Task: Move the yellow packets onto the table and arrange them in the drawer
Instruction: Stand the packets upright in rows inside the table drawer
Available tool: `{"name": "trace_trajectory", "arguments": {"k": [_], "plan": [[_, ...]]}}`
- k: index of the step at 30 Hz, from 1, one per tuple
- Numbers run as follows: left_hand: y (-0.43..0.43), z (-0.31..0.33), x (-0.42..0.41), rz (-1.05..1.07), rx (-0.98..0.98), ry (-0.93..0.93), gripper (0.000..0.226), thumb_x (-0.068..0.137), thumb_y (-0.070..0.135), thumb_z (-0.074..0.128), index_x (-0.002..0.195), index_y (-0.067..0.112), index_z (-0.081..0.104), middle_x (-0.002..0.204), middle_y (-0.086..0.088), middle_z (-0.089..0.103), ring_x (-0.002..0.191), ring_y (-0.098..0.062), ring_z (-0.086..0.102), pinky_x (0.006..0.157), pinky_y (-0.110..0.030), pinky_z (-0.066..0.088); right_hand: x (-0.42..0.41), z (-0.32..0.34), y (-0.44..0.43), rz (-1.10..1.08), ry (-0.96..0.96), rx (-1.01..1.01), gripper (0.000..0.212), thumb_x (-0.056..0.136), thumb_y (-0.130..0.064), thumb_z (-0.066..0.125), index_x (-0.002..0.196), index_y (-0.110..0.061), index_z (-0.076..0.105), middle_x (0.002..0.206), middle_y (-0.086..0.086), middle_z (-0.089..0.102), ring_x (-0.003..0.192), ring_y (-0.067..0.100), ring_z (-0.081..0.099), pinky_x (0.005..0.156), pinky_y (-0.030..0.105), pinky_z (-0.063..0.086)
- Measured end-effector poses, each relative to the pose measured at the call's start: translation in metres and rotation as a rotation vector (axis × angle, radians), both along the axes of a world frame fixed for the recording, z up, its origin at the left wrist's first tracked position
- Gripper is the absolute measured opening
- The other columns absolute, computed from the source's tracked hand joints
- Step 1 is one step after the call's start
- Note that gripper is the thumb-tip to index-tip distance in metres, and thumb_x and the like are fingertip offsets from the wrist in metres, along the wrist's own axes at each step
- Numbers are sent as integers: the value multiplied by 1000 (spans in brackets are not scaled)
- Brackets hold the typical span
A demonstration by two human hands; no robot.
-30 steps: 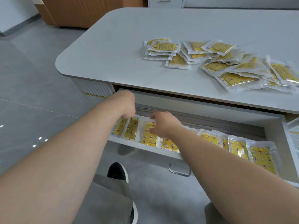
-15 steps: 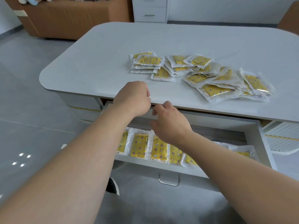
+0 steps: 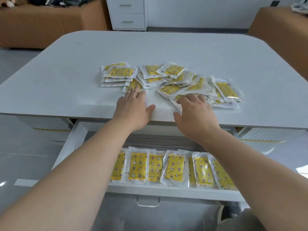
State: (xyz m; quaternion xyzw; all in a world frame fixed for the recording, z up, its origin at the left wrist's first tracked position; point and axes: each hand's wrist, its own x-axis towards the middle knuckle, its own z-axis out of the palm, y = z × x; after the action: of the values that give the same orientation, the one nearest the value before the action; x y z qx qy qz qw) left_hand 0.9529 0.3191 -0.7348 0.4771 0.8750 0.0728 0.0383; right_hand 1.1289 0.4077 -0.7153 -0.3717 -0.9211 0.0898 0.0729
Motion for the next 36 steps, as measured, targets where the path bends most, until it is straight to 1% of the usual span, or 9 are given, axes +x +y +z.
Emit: {"name": "trace_trajectory", "arguments": {"k": [7,9,12,15,19,22,27,31,36], "plan": [[13,-7,-13,47,-47,-14,81,98,67,31,160,18,15,169,-8,3,156,-27,2,124,-51,15,-6,-3,25,-88,87,-197,60,102,-43,49,155,-24,31,123,5,64,135,31,35,109,44,33],[14,-9,-13,50,-71,-17,80,98,67,30,160,18,16,169,-7,8,156,-26,4,124,-49,14,-10,-3,29,-103,80,-229,67,103,-49,44,161,-28,18,112,5,68,138,30,32,110,44,32],[13,-9,-10,38,-50,39,76,99,63,35,156,14,27,163,-9,28,151,-29,22,120,-47,23,-17,-3,28,-140,9,-260,70,105,-52,36,163,-24,9,125,13,63,146,31,24,114,45,27],[9,-3,-7,33,-34,82,68,99,58,41,150,13,37,151,-9,47,140,-31,40,113,-45,33,-24,-5,25,-169,5,-255,70,105,-53,33,162,-17,11,129,11,63,147,30,23,114,48,26],[2,-3,-9,27,-49,107,67,99,57,41,151,14,37,151,-7,45,139,-30,39,112,-44,32,-26,-4,20,-197,82,-292,65,106,-48,37,159,-15,21,131,12,61,143,31,33,107,46,37],[-1,-3,-18,45,-9,57,69,99,58,42,152,16,34,159,-8,33,145,-29,29,115,-45,29,-24,-3,17,-217,117,-320,59,105,-48,40,153,-15,32,134,15,58,132,33,47,95,43,44],[-3,-9,-24,54,-109,-16,77,100,64,25,161,20,10,169,-3,2,156,-23,5,124,-49,14,-20,-4,11,-220,120,-314,51,104,-41,45,148,-15,38,135,11,60,120,31,56,81,38,45],[-7,-6,-16,51,-77,48,75,100,62,27,159,16,19,166,-5,21,152,-25,22,120,-47,23,-16,-3,4,-217,134,-294,49,102,-34,48,147,-17,39,124,6,64,93,24,53,71,33,42],[-19,-2,1,4,-65,139,67,100,58,36,153,16,34,150,-4,48,136,-29,43,109,-45,34,-16,-6,-11,-151,186,-262,39,99,-28,50,135,-15,52,115,5,68,90,24,57,67,32,43]]}}
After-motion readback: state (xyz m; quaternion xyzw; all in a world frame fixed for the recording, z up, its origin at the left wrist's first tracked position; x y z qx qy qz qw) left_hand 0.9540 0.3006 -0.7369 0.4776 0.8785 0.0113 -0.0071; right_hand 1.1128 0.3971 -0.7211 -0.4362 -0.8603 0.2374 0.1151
